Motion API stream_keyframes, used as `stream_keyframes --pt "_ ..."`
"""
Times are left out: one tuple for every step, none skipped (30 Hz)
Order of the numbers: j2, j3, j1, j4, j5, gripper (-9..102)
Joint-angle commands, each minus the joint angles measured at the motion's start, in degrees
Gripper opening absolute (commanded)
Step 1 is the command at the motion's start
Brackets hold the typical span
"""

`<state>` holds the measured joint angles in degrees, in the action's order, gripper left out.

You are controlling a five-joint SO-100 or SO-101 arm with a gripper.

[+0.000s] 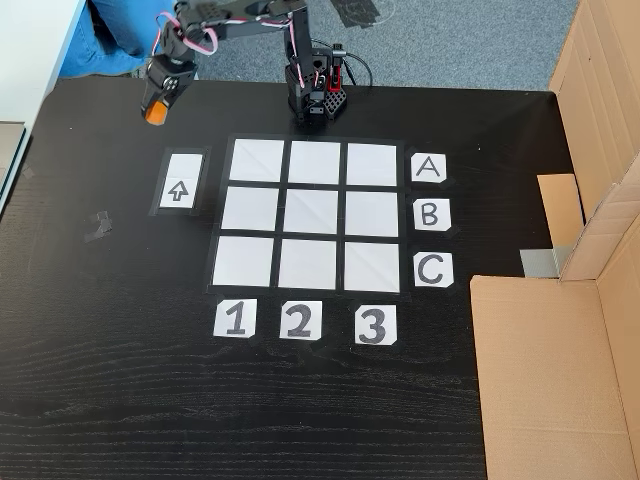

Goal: Pick up the round, orange token and place it in the grid on square B1.

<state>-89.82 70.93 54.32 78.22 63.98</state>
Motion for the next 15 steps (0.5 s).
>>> stream_keyframes --pt "-7.56 0.0 -3.25 1.49 -0.18 0" --pt "-8.79 0.09 -4.57 2.02 -0.18 0" --pt "-9.93 0.44 -5.98 2.46 -0.18 0" --pt "-10.9 0.62 -7.56 2.9 -0.18 0" --pt "-11.78 0.88 -8.79 3.25 -0.09 0" --pt "-12.66 1.32 -10.28 3.25 -0.09 0" --pt "-13.54 1.93 -11.69 3.25 0.0 0" --pt "-14.5 2.64 -13.27 3.25 0.35 0" --pt "-15.38 3.16 -14.59 3.16 0.97 0" --pt "-16.26 3.96 -16.0 3.08 1.49 0" --pt "-17.14 4.92 -17.49 2.81 1.93 0" --pt "-17.93 6.06 -18.9 2.64 2.37 0" --pt "-18.63 7.38 -20.3 2.46 2.9 0" --pt "-19.16 8.79 -21.71 2.29 3.34 0" --pt "-19.42 10.02 -23.03 2.29 3.78 0"
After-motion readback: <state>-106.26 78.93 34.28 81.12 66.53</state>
